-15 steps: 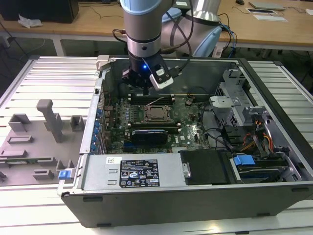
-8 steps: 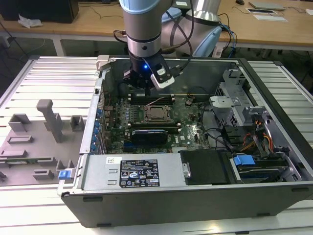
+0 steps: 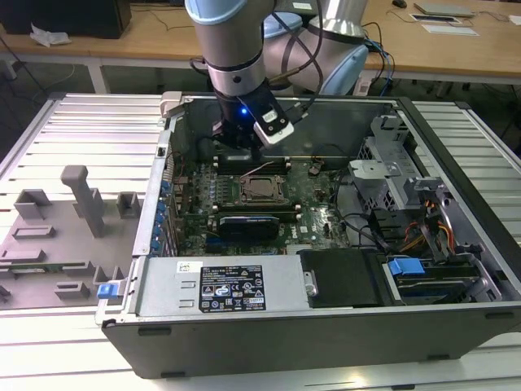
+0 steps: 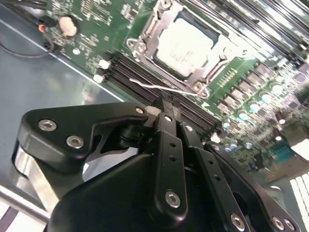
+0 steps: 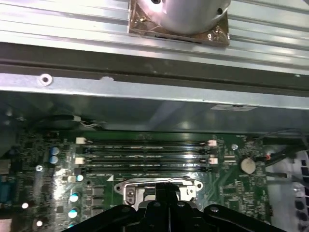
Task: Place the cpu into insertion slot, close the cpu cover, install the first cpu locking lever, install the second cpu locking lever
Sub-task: 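Install the first cpu locking lever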
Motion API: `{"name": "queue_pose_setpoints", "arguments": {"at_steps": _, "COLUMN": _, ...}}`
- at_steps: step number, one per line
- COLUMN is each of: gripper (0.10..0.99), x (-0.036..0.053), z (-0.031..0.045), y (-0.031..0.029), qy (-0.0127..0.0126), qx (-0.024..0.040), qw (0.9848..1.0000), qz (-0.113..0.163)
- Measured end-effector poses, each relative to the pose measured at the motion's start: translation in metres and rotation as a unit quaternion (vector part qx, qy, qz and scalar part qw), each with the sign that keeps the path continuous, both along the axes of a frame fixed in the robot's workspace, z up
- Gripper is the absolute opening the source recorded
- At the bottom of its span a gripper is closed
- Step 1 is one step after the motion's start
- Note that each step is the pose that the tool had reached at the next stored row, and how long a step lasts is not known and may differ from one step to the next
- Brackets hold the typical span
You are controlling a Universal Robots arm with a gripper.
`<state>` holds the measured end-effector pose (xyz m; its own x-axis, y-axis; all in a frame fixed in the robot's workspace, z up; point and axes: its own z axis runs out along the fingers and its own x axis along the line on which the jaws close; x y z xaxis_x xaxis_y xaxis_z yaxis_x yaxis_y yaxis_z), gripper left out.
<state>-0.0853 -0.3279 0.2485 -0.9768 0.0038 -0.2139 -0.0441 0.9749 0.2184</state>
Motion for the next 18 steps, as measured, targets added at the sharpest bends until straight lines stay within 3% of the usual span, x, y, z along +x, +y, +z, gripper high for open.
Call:
{"name": "queue_pose_setpoints", "arguments": {"at_steps": 3, "gripper": 0.106, "x": 0.0, "z": -0.0022, "y": 0.0, "qy": -0.0054, "qx": 0.0, "qw": 1.0, "qz": 0.0}}
{"name": "queue_pose_setpoints", "arguments": {"at_steps": 5, "gripper": 0.106, "x": 0.0, "z": -0.0047, "y": -0.0001, "qy": -0.0067, "qx": -0.0001, "qw": 1.0, "qz": -0.001}}
{"name": "queue_pose_setpoints", "arguments": {"at_steps": 8, "gripper": 0.106, "x": 0.0003, "z": -0.0092, "y": -0.0001, "qy": -0.007, "qx": -0.0001, "qw": 0.9999, "qz": -0.01}}
{"name": "queue_pose_setpoints", "arguments": {"at_steps": 12, "gripper": 0.106, "x": 0.0016, "z": -0.0137, "y": 0.0004, "qy": -0.007, "qx": -0.0004, "qw": 0.9989, "qz": -0.046}}
{"name": "queue_pose_setpoints", "arguments": {"at_steps": 18, "gripper": 0.106, "x": 0.0019, "z": -0.0157, "y": 0.0053, "qy": -0.0071, "qx": -0.003, "qw": 0.9983, "qz": -0.057}}
